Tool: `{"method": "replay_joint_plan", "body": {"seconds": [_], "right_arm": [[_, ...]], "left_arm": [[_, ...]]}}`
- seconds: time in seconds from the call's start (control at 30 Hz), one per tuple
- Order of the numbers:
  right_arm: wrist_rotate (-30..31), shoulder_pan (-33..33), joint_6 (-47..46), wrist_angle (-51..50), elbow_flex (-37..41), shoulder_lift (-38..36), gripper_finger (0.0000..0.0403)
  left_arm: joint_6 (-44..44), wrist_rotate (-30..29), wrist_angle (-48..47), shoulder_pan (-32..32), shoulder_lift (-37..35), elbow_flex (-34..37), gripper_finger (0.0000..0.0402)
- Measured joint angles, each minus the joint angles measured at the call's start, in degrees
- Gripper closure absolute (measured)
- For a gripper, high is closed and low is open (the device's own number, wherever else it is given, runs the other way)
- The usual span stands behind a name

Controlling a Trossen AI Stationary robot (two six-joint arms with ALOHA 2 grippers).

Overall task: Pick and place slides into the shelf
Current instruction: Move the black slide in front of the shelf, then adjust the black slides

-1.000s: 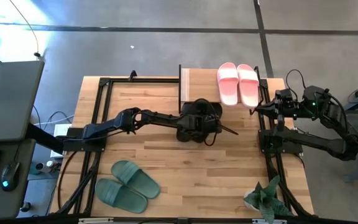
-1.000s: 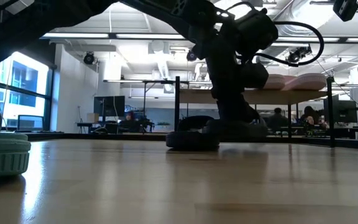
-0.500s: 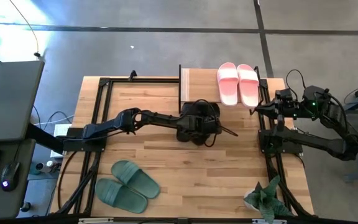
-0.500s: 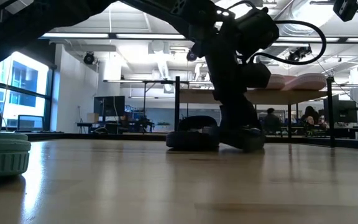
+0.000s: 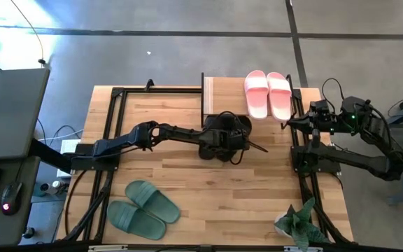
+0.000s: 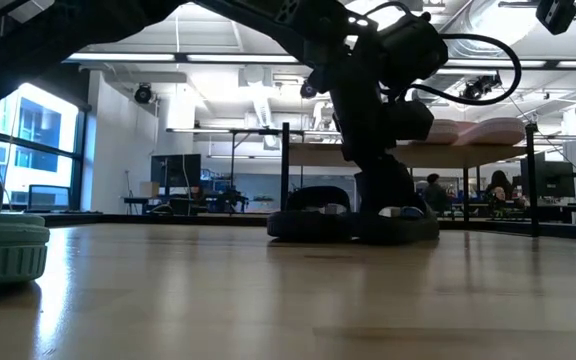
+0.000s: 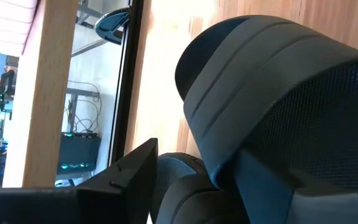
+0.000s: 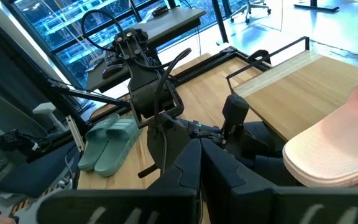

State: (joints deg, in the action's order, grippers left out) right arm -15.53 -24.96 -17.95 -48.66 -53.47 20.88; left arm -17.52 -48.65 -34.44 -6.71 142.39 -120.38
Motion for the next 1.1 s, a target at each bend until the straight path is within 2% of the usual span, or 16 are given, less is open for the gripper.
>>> {"method": "replay_joint_plan", "body": {"seconds": [0.33,0.57,0.67,0.83,0.93,1.1], "right_arm": [[0.0,0.0,0.0,0.0,0.0,0.0,0.0403],[0.0,0.0,0.0,0.0,0.0,0.0,0.0403],[-0.1,0.0,0.0,0.0,0.0,0.0,0.0403],[-0.1,0.0,-0.1,0.0,0.0,0.0,0.0403],[-0.1,0.0,-0.2,0.0,0.0,0.0,0.0403],[-1.2,0.0,-1.5,0.0,0.0,0.0,0.0403]], "left_arm": [[-0.1,-3.7,-0.7,2.2,-0.1,0.0,0.0166],[0.0,-4.7,-3.8,4.5,-1.6,-0.2,0.0156],[0.6,-4.8,-4.3,5.0,-2.2,-1.9,0.0158],[6.4,-4.6,-13.6,4.8,-2.8,-8.1,0.0157],[11.5,-1.6,-24.0,4.8,-2.9,-14.6,0.0158],[20.0,8.8,-29.7,5.1,-9.0,-12.6,0.0173]]}}
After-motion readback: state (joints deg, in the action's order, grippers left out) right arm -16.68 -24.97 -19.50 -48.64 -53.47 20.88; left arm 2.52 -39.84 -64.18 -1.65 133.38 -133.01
